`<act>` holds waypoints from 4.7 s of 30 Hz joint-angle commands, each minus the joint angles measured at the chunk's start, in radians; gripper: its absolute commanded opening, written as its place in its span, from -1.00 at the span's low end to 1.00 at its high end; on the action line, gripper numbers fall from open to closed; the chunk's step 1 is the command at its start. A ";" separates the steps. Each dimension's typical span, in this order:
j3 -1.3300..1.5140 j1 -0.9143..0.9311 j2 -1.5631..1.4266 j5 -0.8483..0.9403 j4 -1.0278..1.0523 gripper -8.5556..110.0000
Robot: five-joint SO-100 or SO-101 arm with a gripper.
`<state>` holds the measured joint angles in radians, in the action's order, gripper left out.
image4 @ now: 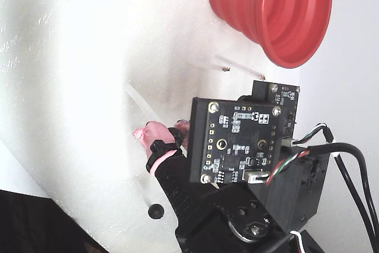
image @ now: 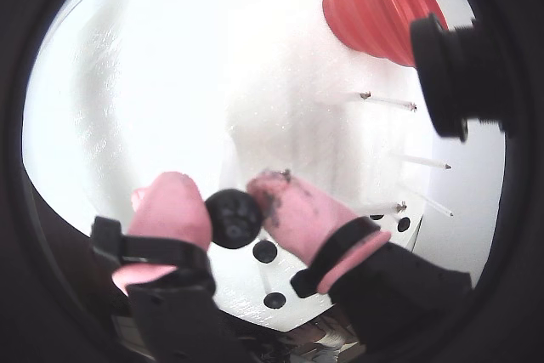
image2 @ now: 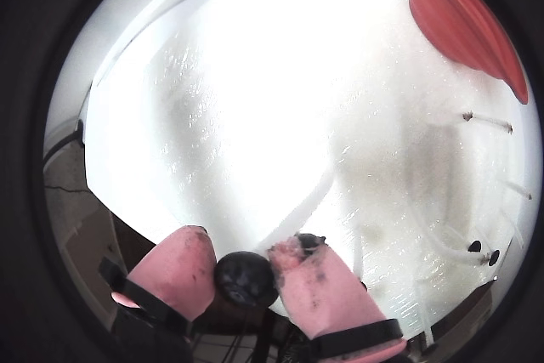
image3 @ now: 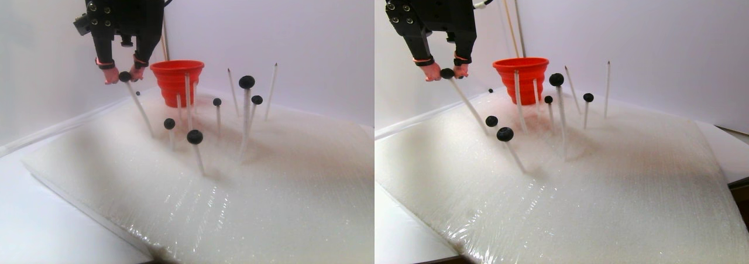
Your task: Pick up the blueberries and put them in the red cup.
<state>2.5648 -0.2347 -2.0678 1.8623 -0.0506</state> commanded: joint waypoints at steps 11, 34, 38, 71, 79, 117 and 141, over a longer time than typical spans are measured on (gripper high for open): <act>-0.044 -0.035 -0.092 -0.015 0.044 -0.66; -0.055 -0.029 -0.219 -0.043 0.141 -0.66; -0.055 -0.017 -0.239 -0.040 0.147 -0.66; -0.224 0.135 -0.058 -0.066 0.028 -0.66; -0.281 0.158 -0.012 -0.072 0.003 -0.66; -0.580 0.235 0.230 -0.123 -0.084 -0.65; -0.667 0.235 0.310 -0.160 -0.127 -0.55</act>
<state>1.9865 0.0092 -1.7273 1.7089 -0.1549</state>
